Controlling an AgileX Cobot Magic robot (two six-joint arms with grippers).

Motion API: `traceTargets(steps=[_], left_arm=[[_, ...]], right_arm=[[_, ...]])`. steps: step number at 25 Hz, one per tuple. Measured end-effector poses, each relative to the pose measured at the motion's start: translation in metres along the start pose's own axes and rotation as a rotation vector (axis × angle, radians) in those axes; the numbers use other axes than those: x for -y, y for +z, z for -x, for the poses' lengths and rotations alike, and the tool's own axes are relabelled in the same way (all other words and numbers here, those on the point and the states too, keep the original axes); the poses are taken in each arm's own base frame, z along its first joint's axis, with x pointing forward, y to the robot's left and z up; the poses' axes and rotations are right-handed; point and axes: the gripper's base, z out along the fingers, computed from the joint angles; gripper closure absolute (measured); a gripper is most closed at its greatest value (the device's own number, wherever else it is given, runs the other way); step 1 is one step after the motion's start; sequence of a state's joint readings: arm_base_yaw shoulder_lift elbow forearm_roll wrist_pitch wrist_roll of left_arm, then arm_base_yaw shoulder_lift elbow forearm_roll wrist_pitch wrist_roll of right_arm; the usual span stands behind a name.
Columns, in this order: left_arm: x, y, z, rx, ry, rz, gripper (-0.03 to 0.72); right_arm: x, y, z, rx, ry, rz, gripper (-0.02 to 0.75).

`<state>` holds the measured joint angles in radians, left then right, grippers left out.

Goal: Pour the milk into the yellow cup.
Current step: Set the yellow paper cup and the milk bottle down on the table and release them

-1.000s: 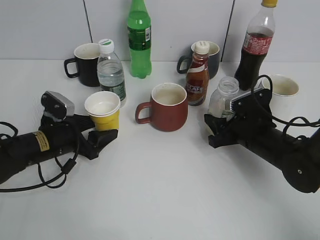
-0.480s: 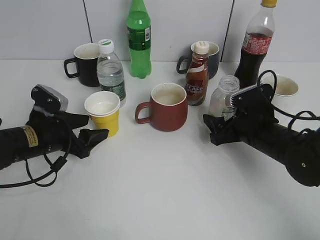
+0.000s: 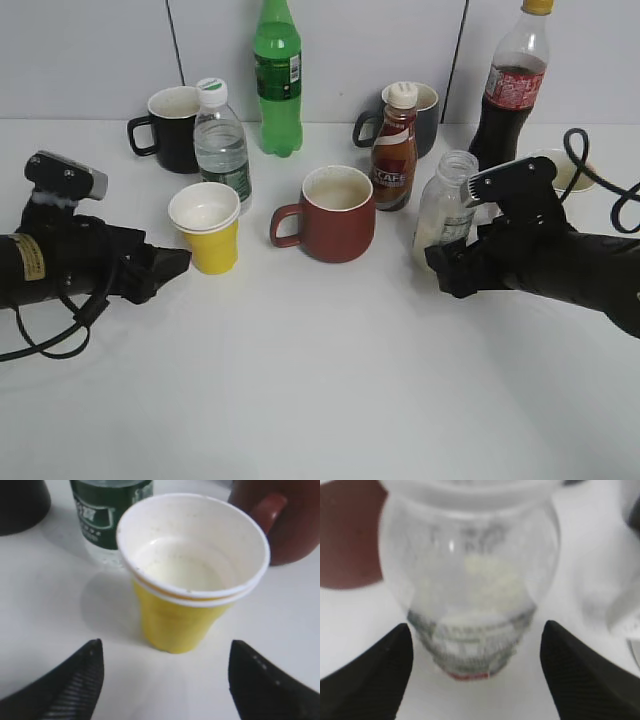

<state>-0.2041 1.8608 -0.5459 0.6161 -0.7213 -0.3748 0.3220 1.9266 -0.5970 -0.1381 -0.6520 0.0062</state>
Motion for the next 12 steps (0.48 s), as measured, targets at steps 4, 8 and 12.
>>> traceTargets(steps=[4, 8, 12], left_arm=[[0.005, -0.013, 0.01, -0.071, -0.006, 0.056, 0.1], [0.014, -0.029, 0.018, -0.18, -0.035, 0.16, 0.1], [0.019, -0.049, 0.022, -0.281, -0.126, 0.264, 0.101]], right_arm=[[0.0, -0.014, 0.003, -0.127, -0.004, 0.003, 0.142], [-0.003, -0.031, 0.013, -0.192, -0.006, 0.0, 0.142], [-0.009, -0.053, 0.024, -0.26, -0.021, -0.004, 0.142]])
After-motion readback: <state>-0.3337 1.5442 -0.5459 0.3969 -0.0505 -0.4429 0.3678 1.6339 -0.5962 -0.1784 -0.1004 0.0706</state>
